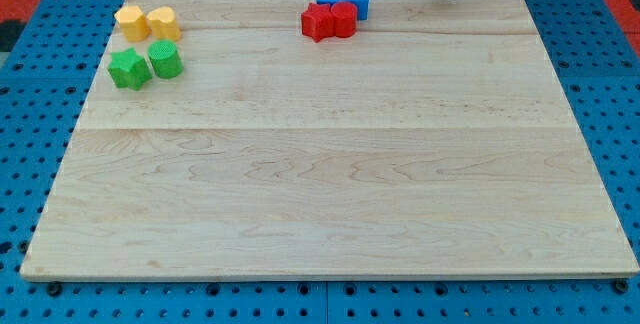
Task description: Separate the triangle from the group of blocks
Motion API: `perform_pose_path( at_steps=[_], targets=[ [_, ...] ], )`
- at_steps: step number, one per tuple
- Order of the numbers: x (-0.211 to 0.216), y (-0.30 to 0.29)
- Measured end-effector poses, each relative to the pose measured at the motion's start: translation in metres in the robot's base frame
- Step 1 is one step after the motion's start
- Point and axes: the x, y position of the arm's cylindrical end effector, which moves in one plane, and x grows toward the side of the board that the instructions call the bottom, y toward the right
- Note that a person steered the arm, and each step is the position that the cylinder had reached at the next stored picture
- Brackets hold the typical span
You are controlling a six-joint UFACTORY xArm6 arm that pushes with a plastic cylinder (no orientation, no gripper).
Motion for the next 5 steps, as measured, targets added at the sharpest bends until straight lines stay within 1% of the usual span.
perform_pose_path(
  at_steps=[1,2,4,5],
  targets=[
    [0.002,-0.071],
    [0.006,-0.126],
    [0.065,-0.126],
    [0.105,-0.144]
  ],
)
